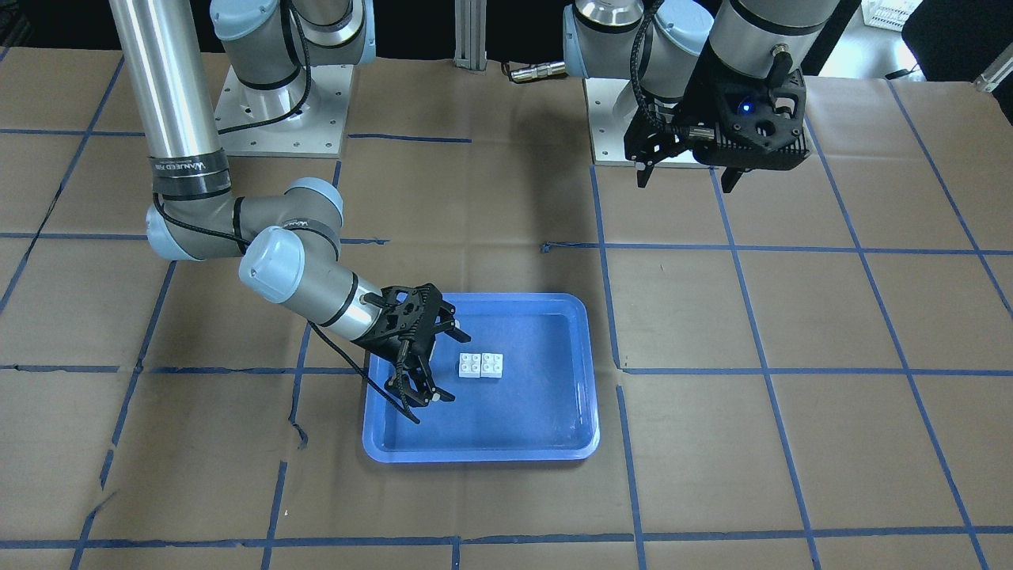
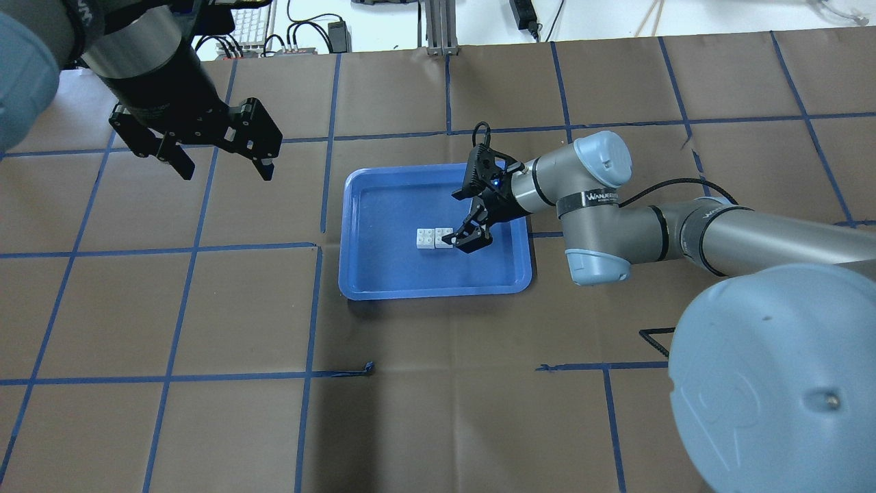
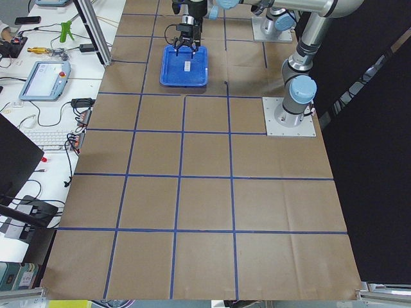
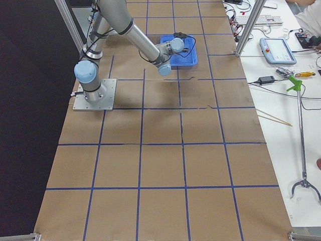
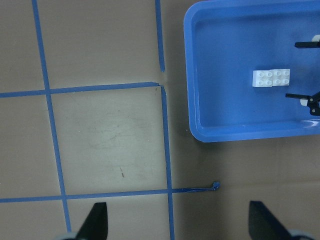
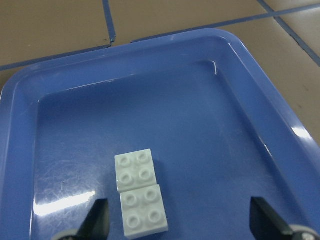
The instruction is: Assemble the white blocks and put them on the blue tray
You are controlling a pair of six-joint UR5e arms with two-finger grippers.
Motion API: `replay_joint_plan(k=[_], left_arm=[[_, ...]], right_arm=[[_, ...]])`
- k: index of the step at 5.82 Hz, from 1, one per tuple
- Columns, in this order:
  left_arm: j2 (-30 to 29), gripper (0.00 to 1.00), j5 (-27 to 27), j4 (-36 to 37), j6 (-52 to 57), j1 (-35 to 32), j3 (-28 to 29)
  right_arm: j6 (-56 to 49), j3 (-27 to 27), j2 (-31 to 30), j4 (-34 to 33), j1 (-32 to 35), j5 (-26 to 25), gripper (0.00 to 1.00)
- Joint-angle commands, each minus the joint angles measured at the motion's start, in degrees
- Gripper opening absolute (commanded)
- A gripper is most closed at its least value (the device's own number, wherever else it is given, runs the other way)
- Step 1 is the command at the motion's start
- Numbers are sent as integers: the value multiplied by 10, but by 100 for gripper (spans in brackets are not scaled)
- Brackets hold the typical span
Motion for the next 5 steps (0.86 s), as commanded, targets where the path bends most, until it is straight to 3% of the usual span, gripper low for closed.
replay_joint_plan(k=[1, 3, 5], left_arm=[[0, 99, 1, 0, 0, 0, 0], [0, 99, 0, 0, 0, 0, 0], [0, 99, 1, 0, 0, 0, 0]], right_arm=[[14, -57, -62, 189, -2, -73, 100], [65, -120, -115, 373, -12, -195, 100], [169, -178, -140, 471, -33, -289, 100]])
